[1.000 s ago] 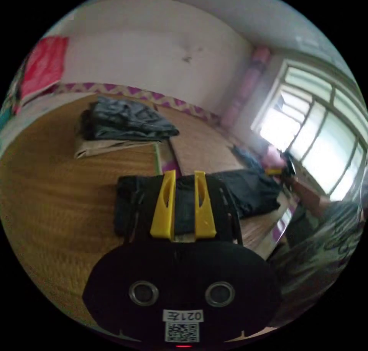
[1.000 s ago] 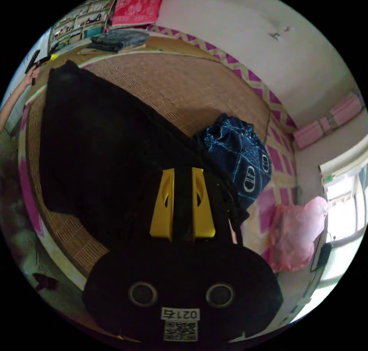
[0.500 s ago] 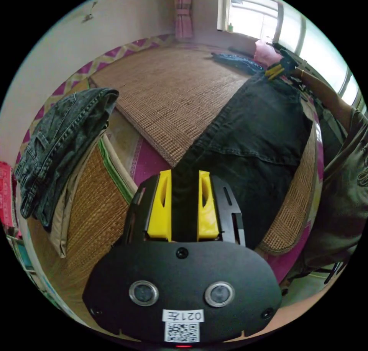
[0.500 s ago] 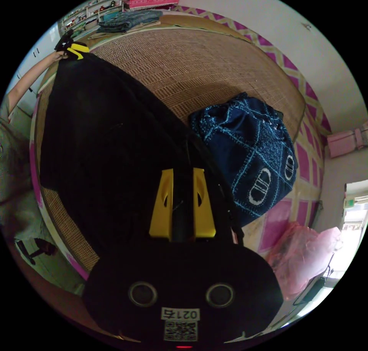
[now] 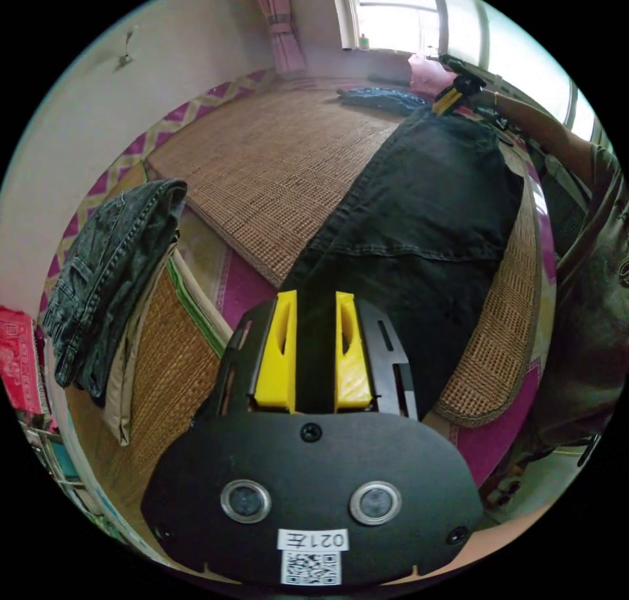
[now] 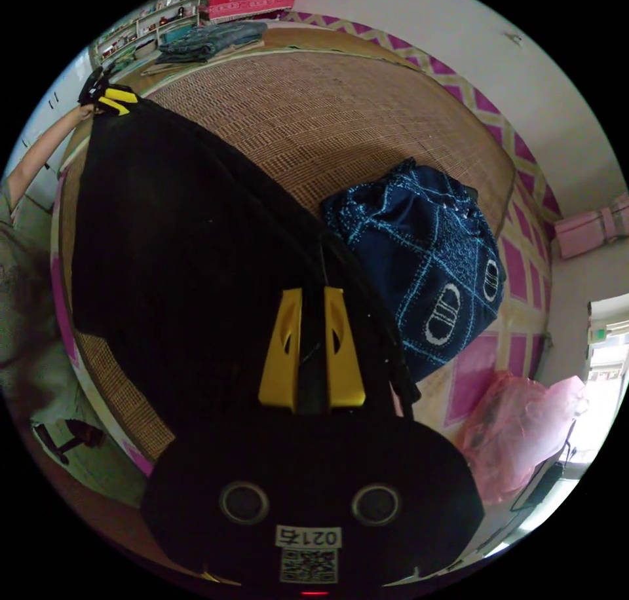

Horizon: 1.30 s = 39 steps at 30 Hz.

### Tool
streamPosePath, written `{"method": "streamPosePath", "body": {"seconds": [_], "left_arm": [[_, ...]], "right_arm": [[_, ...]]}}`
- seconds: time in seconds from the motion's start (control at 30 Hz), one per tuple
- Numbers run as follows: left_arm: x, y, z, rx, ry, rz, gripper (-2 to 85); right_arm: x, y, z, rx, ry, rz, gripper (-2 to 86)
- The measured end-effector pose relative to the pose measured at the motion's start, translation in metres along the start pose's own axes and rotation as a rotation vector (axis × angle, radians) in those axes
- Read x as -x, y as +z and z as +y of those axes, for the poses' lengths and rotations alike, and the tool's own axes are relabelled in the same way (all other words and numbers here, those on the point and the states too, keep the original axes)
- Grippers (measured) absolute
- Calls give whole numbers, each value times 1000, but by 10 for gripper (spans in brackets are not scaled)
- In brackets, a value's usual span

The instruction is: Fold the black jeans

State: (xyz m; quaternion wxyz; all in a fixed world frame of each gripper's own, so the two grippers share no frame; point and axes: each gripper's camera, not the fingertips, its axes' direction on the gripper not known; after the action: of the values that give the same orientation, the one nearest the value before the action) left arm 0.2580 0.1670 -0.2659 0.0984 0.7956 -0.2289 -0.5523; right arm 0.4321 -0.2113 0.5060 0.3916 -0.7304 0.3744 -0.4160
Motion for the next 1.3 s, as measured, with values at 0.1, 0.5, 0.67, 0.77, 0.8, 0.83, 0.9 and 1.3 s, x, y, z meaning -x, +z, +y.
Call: {"method": "streamPosePath", "body": {"seconds": [0.1, 0.5, 0.67, 0.77, 0.8, 0.83, 0.9, 1.3], "left_arm": [[-11, 4, -2, 38, 8, 18, 77], [-75, -89, 44, -162, 4, -26, -9], [-154, -184, 91, -288, 113, -111, -9], [-208, -233, 134, -348, 162, -117, -9], [-219, -240, 144, -350, 165, -116, -9], [-238, -250, 162, -348, 167, -102, -9], [-262, -258, 189, -339, 155, -36, -9], [-317, -228, 301, -333, -189, 206, -6]], "right_arm": [[-4, 1, 4, 15, 0, 32, 64], [11, -46, 74, -117, -21, 44, -7], [70, -153, 183, -372, -37, 87, -8], [128, -205, 268, -463, -67, 121, -8], [141, -210, 285, -465, -67, 132, -8], [162, -216, 315, -458, -63, 142, -9], [190, -214, 358, -419, -46, 121, -9], [222, -52, 469, -226, 205, -75, 19]]}}
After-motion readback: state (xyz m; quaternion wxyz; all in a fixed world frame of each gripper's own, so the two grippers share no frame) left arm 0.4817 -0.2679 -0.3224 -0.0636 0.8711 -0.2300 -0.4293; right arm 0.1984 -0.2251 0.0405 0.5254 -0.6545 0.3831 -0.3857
